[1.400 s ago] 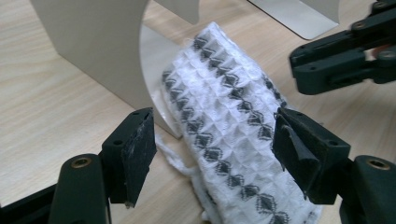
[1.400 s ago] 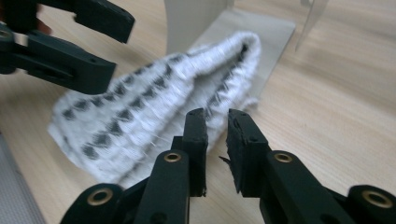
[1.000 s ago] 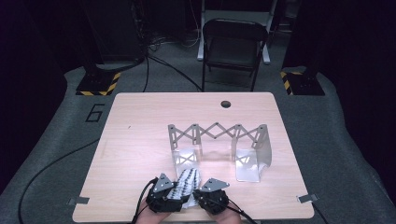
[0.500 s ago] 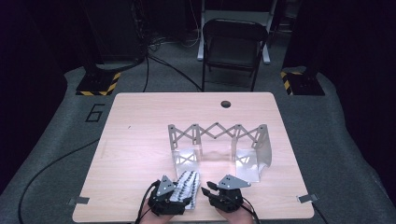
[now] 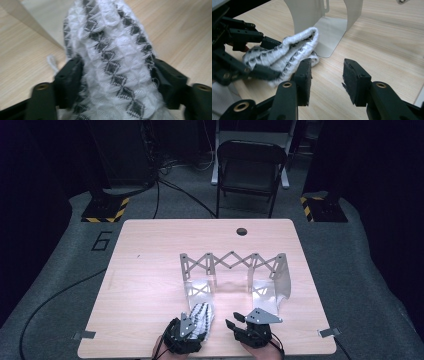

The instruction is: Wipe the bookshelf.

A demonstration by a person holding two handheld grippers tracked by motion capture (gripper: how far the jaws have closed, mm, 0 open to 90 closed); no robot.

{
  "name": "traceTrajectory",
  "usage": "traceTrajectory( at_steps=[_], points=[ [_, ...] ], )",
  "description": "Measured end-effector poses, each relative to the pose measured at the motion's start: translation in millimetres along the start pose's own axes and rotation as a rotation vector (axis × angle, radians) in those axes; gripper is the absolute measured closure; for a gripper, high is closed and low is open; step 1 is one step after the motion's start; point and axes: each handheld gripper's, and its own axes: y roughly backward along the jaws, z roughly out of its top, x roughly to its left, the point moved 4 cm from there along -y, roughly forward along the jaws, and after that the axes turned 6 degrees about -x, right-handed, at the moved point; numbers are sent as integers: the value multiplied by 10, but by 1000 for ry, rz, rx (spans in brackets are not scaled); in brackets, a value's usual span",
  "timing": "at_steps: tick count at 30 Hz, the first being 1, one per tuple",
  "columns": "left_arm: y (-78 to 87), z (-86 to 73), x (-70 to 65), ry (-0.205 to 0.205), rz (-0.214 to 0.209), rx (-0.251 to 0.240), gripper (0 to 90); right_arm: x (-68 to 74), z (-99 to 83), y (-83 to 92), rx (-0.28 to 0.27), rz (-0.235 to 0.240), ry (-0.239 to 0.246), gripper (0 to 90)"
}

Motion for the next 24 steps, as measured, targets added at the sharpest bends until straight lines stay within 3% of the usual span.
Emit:
traceTrajectory(
  at_steps=[6,10,19,24],
  points=[
    [31,-1,85,-24,13,1,566,-20,-14,85,0,-4,24,565],
    [55,-6,134,-45,-2,12,640,-35,-26,142,-7,-12,45,551],
    [228,74,241,11,-57,1,684,-112,-93,171,-24,-32,42,531],
    [399,116,319,31,-45,-26,684,-180,-107,193,-34,-45,19,475]
  ],
)
